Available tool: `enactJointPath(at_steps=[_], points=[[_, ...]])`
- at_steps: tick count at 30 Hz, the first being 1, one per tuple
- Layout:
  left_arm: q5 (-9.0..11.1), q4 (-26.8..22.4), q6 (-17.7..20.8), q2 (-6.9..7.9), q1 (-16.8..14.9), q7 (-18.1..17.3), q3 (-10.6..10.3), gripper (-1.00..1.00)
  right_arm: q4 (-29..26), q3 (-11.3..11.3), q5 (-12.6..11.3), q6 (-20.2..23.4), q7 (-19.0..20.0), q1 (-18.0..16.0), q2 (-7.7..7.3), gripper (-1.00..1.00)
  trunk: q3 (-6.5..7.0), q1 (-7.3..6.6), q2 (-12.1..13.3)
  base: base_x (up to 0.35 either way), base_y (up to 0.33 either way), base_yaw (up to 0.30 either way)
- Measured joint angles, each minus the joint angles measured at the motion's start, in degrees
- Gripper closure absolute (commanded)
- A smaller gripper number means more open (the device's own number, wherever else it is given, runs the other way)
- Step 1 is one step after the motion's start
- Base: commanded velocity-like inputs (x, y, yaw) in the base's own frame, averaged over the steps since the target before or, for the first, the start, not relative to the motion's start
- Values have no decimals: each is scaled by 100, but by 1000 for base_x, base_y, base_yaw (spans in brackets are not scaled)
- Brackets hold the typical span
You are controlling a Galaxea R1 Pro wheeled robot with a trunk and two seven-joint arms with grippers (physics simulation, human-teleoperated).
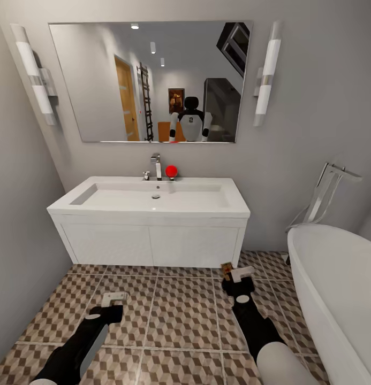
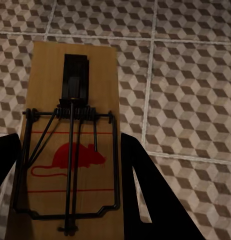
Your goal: Take the four mousetraps from the cabinet in the bathroom and place them on the bathroom floor. Make sure all four end up on the same floor surface, and ensure that at least two of them are either under or directly next to the same bathroom sink.
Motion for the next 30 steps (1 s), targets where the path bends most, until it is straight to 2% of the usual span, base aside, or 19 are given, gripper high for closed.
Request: enactJointPath(at_steps=[5, 18, 26, 28, 30], points=[[2, -1, -1, -25, 3, -5, -1, 100, -128, -4, -3, 5, 0, -1, 0, 100, -9, 0, 0, 0, 0, 0], [-5, -39, -35, -62, 3, -30, 5, 100, -142, 3, -12, -2, 16, -1, 0, 100, -353, 285, -520, 0, 0, 0], [-13, -625, -46, -37, 3, -43, -2, 100, -117, 4, -26, 3, 16, -2, 0, 100, -571, 461, -841, 0, 0, 0], [-14, -717, -46, -28, 3, -43, 0, 100, -98, 0, -79, 6, 16, -2, 0, 100, -625, 505, -921, 0, 0, 0], [-15, -863, -46, -25, 5, -44, 1, 100, -82, 0, -232, 14, 16, -2, 0, 100, -680, 549, -1001, 0, 0, 0]])
